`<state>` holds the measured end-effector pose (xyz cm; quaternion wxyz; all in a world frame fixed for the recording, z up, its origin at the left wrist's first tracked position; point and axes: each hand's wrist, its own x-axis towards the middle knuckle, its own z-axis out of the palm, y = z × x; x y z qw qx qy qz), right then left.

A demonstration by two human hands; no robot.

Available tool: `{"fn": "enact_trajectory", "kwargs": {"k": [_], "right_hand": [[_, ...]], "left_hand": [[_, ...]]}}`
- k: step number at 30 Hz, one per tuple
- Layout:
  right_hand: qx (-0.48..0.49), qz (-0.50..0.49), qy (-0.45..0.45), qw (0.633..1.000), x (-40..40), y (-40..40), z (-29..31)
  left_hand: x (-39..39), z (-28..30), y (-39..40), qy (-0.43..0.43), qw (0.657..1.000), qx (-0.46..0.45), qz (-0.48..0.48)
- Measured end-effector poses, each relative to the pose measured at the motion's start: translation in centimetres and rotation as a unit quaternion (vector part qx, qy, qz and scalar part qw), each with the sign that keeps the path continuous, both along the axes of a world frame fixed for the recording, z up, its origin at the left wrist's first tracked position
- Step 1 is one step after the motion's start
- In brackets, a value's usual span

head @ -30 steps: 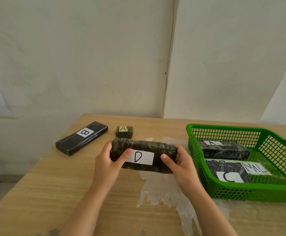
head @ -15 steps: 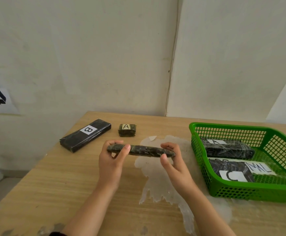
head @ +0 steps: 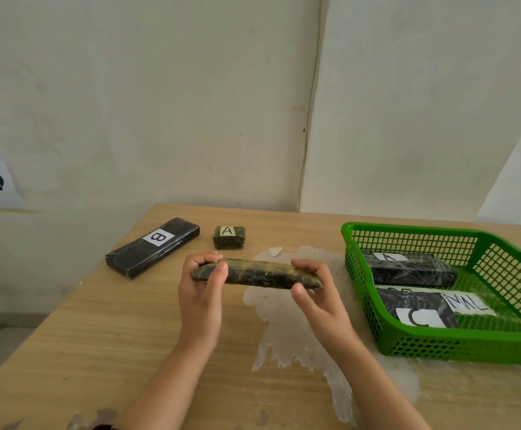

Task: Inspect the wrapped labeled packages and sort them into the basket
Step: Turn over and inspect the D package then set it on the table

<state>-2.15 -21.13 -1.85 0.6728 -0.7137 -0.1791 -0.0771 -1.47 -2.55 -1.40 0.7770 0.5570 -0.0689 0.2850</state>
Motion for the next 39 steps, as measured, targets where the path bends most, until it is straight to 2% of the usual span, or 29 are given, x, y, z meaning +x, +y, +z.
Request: {"fn": "enact_trajectory", "kwargs": {"k": [4,7,9,11,13,14,16,19,22,25,30,35,39], "right_hand": [[0.033,-0.007,-0.034,0.999,0.4,-0.6,0.0],[0.056,-0.067,-0.042,0.995,0.6,-0.6,0.2],[0.077,-0.104,-0.014,0.991,0.8,-0.4,0.0],[0.091,-0.117,0.004,0.989,1.0,-0.3,-0.1],[0.084,-0.104,-0.007,0.991,1.1,-0.3,-0.2],[0.077,-0.091,-0.011,0.993,1.0,-0.3,-0.1],[0.072,-0.067,-0.017,0.995,0.9,-0.1,-0.2],[0.099,-0.06,-0.03,0.993,0.8,-0.1,-0.1],[0.188,-0.021,-0.014,0.982,0.8,-0.4,-0.1],[0.125,0.012,-0.006,0.992,0.7,0.0,-0.2],[0.096,-0.022,-0.042,0.994,1.0,-0.2,-0.3],[-0.065,-0.097,-0.155,0.981,1.3,-0.2,-0.8],[-0.055,-0.095,-0.168,0.98,1.4,-0.1,-0.5]], "left_hand": [[0.4,0.2,0.3,0.093,0.988,-0.064,-0.109],[0.5,0.3,0.3,0.182,0.972,-0.039,-0.146],[0.6,0.1,0.2,0.212,0.97,0.013,-0.118],[0.4,-0.5,0.0,0.182,0.973,0.142,-0.003],[0.3,-0.8,0.1,0.049,0.944,0.312,0.1],[0.4,-1.1,0.1,-0.008,0.924,0.367,0.105],[0.5,-1.1,0.0,-0.031,0.913,0.403,0.064],[0.7,-1.0,0.4,-0.006,0.923,0.383,0.028],[0.3,-0.4,0.7,-0.006,0.959,0.283,-0.018],[-0.2,0.0,0.2,-0.007,0.977,0.196,-0.082],[-1.0,0.6,-0.5,-0.013,0.968,0.213,-0.129],[-1.4,0.3,-1.2,-0.059,0.972,0.157,-0.162],[-1.6,0.5,-1.3,-0.043,0.974,0.151,-0.163]]}}
